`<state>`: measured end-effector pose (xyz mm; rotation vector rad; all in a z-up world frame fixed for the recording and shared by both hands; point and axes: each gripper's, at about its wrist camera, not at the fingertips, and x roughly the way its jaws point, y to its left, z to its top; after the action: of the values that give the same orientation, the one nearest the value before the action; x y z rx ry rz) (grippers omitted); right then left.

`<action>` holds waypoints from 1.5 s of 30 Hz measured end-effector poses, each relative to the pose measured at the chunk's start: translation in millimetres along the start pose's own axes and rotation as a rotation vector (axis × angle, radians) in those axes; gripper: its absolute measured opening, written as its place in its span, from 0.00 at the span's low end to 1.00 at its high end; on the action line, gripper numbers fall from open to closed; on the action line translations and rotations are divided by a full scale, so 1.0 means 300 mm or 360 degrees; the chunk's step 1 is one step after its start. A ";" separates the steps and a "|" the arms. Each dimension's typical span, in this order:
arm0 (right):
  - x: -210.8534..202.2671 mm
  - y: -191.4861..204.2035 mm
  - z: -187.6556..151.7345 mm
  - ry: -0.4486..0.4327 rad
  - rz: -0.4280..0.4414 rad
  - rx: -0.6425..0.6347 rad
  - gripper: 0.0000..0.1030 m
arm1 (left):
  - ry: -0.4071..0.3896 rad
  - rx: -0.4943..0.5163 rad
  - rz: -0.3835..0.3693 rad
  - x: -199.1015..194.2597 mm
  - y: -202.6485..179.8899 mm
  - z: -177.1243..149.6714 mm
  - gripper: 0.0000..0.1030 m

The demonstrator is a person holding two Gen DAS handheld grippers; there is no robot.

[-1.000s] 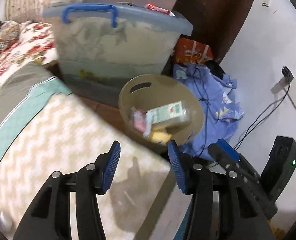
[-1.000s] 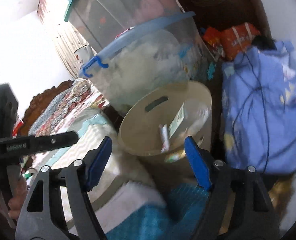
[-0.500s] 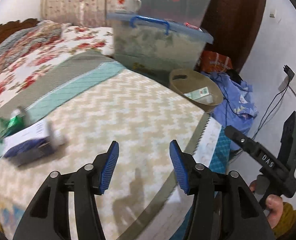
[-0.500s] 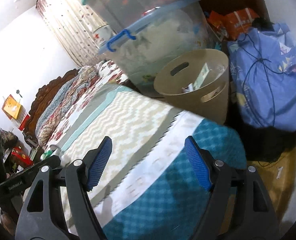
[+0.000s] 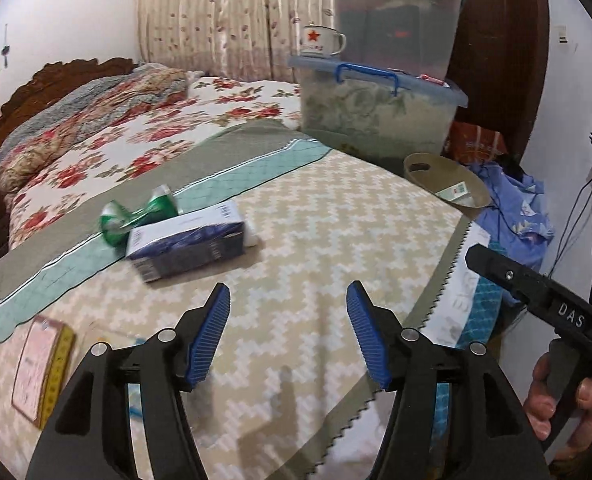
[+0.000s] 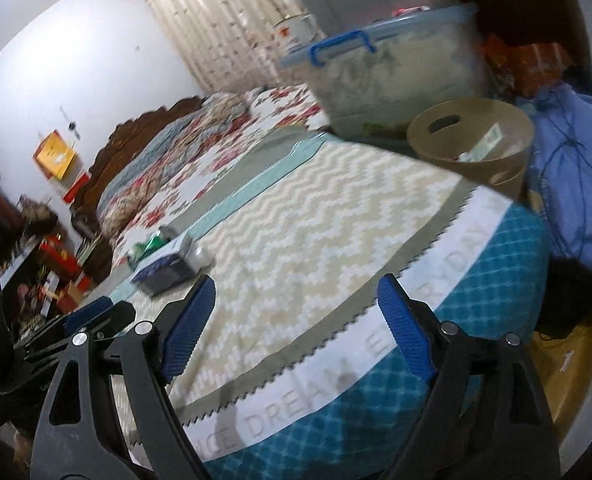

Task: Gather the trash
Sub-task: 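Move both open tools back over the bed toward the remaining items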

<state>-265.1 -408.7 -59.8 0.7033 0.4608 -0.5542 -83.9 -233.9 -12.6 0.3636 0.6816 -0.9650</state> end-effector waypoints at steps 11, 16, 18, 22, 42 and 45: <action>0.038 0.105 -0.060 0.0112 0.0055 -0.0135 0.81 | -0.0005 -0.0086 0.0074 -0.033 0.094 -0.050 0.57; 0.044 0.139 -0.075 0.0122 0.0069 -0.0176 0.81 | -0.0005 -0.0107 0.0094 -0.043 0.126 -0.067 0.57; 0.047 0.148 -0.076 0.0130 0.0071 -0.0185 0.81 | -0.0007 -0.0114 0.0104 -0.047 0.136 -0.072 0.57; 0.050 0.167 -0.079 0.0142 0.0083 -0.0206 0.81 | -0.0011 -0.0121 0.0118 -0.050 0.146 -0.070 0.57; 0.043 0.255 -0.072 0.0144 0.0158 -0.0316 0.81 | -0.0021 -0.0148 0.0166 -0.074 0.180 -0.068 0.58; 0.045 0.267 -0.073 0.0154 0.0170 -0.0333 0.81 | -0.0020 -0.0156 0.0173 -0.075 0.186 -0.066 0.58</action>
<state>-210.1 -346.9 -44.2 0.5519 0.5596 -0.3663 -52.7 -178.9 -12.8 0.3049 0.6883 -0.8270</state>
